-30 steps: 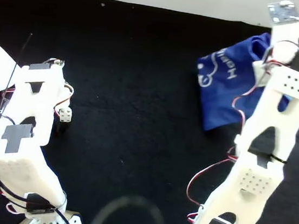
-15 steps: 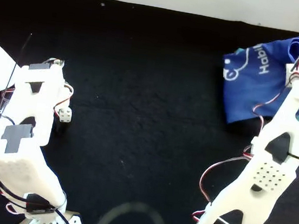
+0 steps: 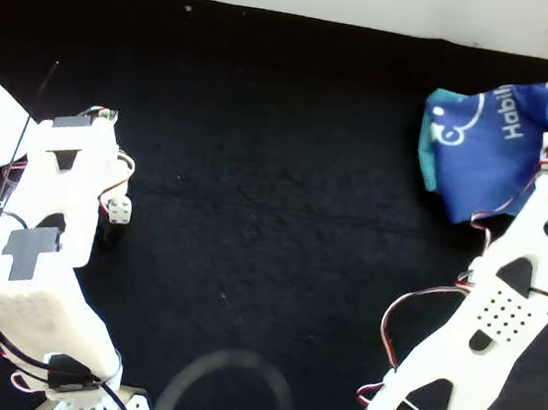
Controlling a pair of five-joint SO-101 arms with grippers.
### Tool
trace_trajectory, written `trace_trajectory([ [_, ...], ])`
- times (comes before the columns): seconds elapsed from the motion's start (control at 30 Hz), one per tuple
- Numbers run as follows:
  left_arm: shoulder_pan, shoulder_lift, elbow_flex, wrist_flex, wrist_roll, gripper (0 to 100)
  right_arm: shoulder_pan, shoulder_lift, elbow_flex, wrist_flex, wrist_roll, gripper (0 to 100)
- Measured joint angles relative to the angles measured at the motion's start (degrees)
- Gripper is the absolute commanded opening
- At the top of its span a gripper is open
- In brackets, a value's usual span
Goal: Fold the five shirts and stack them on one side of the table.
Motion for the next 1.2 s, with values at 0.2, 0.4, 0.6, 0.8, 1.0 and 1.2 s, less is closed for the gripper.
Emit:
trace_trajectory([
  [0.2,0.00,0.00,0.00,0.00,0.00,1,0.44,2.90,0.00,-1.41,-6.95,0.6],
  [0.4,0.00,0.00,0.00,0.00,0.00,1,0.44,6.07,0.00,-1.49,-8.26,7.8],
  [0.6,0.00,0.00,0.00,0.00,0.00,1,0.44,6.33,-0.26,-1.58,-8.26,19.4],
  [0.8,0.00,0.00,0.00,0.00,0.00,1,0.44,6.33,-5.80,-1.58,-8.44,19.4],
  [1.0,0.00,0.00,0.00,0.00,0.00,1,0.44,6.33,-12.75,-1.58,-8.44,19.4],
  [1.2,0.00,0.00,0.00,0.00,0.00,1,0.44,6.33,-14.15,-1.58,-8.44,15.0],
])
